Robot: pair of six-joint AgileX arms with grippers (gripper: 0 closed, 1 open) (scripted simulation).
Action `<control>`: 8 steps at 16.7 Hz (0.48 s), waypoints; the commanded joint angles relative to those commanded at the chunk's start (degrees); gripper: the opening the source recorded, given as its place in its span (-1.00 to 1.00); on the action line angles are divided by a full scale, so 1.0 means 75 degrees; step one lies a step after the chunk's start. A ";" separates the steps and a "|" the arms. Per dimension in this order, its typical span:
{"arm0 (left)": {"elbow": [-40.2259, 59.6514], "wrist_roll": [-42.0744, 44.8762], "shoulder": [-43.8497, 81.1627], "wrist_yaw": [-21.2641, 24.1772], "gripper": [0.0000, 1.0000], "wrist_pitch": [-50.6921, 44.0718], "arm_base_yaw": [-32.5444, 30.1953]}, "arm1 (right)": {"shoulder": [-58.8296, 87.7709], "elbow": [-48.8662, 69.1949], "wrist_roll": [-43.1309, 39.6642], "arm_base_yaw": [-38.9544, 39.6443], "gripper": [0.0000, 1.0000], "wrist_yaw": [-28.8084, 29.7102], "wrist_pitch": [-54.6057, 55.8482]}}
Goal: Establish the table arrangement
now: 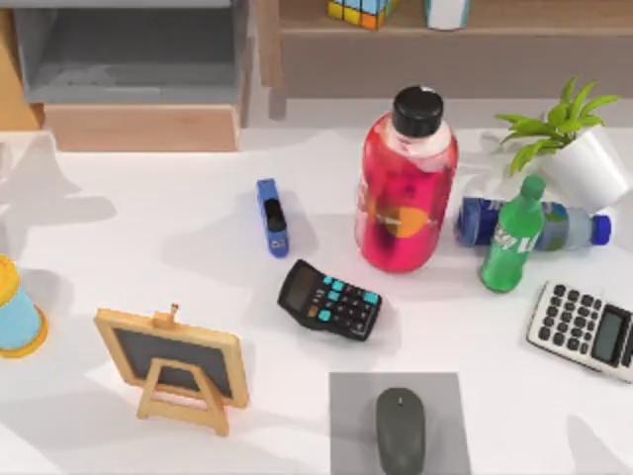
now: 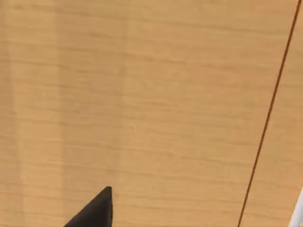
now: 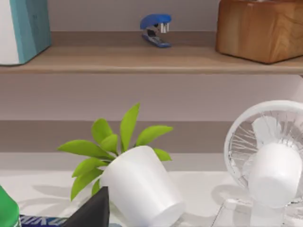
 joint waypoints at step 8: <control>0.1605 -0.4691 -0.2813 -0.3917 1.00 0.0944 -0.3250 | 0.0000 0.0000 0.0000 0.0000 1.00 0.0000 0.0000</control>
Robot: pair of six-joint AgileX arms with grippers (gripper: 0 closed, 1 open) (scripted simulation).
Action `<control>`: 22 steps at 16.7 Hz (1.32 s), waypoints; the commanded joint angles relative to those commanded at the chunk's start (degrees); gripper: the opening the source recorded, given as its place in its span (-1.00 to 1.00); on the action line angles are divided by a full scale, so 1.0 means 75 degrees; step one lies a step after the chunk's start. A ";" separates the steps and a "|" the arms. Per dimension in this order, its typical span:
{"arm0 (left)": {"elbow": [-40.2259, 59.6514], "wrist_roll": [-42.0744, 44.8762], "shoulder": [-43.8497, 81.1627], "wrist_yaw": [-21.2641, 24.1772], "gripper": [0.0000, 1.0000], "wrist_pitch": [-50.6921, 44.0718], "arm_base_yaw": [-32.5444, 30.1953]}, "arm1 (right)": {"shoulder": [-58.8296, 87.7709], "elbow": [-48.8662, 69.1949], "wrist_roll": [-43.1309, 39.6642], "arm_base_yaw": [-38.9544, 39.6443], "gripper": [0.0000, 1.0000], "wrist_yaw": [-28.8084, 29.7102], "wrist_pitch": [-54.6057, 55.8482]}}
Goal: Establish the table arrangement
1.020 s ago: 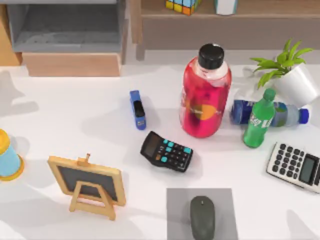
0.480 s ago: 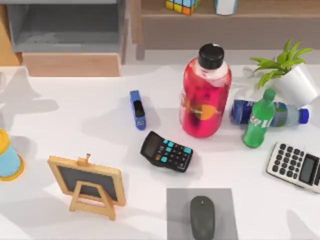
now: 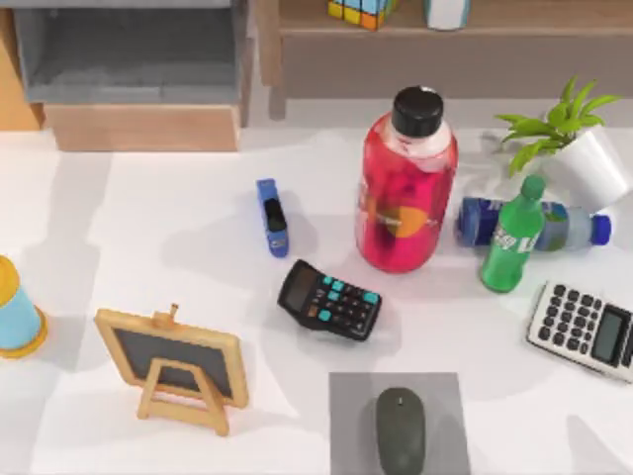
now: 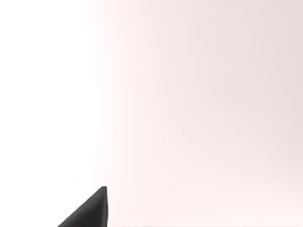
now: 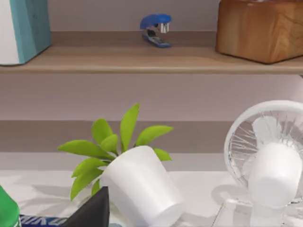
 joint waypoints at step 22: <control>0.4795 -0.5499 0.4328 -0.4659 1.00 -0.6055 -0.6173 | 0.0000 0.0000 0.0000 0.0000 1.00 0.0000 0.0000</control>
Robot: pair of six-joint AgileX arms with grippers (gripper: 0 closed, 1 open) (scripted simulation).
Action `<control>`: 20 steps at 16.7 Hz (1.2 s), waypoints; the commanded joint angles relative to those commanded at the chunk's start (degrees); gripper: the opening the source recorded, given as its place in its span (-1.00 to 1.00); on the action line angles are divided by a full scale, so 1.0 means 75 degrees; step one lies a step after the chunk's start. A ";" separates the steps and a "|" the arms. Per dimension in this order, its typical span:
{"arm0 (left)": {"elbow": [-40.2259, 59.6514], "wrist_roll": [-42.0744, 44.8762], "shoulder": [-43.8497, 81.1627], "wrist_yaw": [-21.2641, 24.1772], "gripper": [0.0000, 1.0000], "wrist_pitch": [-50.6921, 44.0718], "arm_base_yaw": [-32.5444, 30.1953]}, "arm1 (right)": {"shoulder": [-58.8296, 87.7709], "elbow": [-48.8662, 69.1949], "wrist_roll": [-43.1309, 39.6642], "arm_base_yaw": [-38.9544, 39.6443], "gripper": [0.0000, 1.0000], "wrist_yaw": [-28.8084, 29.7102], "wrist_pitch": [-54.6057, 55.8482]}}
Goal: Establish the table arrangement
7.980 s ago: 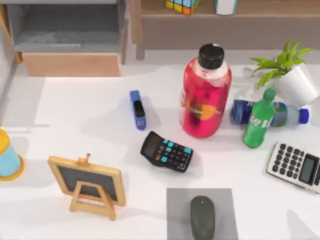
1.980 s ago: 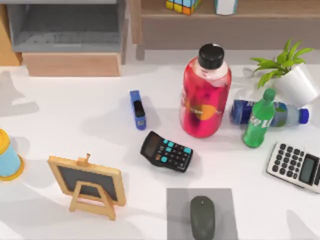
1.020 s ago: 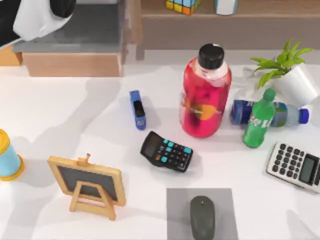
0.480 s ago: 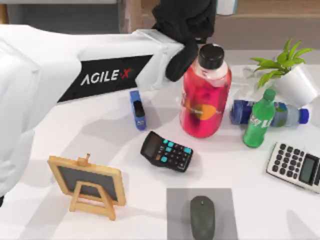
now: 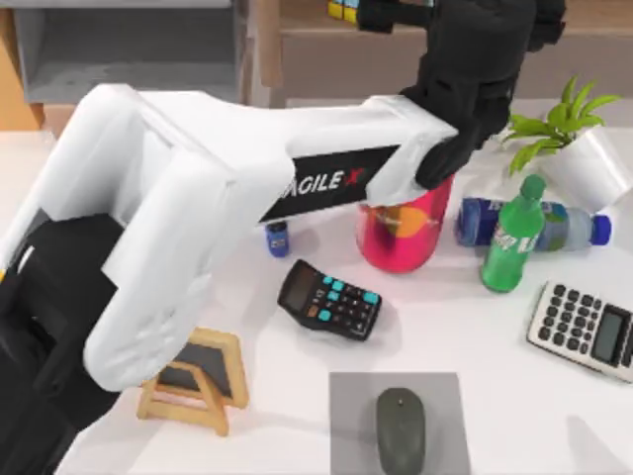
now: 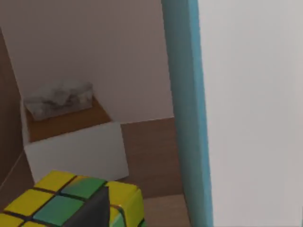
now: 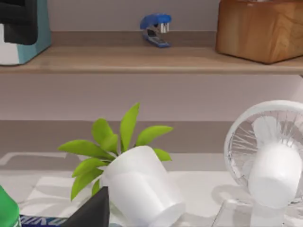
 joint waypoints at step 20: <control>0.2150 -0.1009 0.1125 -0.0223 1.00 -0.0972 0.0179 | 0.0000 0.0000 0.0000 0.0000 1.00 0.0000 0.0000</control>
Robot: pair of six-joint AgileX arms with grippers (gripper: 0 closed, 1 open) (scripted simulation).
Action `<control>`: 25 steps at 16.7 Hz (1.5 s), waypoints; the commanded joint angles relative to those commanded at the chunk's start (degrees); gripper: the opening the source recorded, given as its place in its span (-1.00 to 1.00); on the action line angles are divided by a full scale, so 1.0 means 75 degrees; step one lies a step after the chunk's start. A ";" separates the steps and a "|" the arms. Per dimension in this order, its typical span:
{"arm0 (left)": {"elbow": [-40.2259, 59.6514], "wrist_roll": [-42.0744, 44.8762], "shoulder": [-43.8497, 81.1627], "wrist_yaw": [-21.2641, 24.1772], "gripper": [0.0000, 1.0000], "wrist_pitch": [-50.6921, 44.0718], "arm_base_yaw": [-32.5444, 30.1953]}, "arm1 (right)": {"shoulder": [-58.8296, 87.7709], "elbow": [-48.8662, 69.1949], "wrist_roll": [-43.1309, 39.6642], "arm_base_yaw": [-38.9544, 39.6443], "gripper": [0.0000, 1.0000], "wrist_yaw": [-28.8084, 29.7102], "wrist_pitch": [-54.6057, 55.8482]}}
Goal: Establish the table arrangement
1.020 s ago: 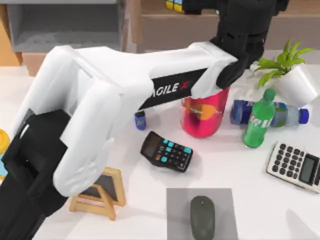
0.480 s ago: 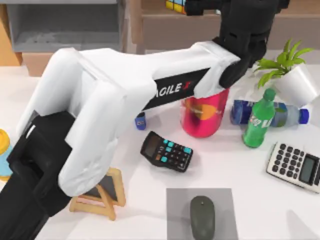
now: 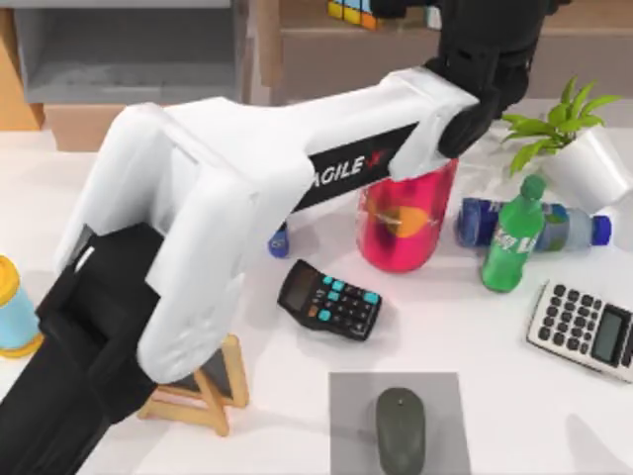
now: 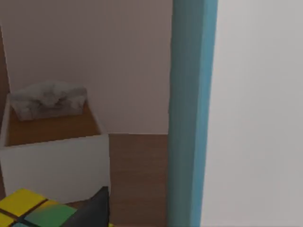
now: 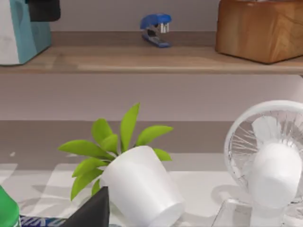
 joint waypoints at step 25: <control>0.0008 0.0010 -0.0002 -0.0001 -1.00 -0.0001 -0.0028 | 0.0000 0.0000 0.0000 0.0000 1.00 0.0000 0.0000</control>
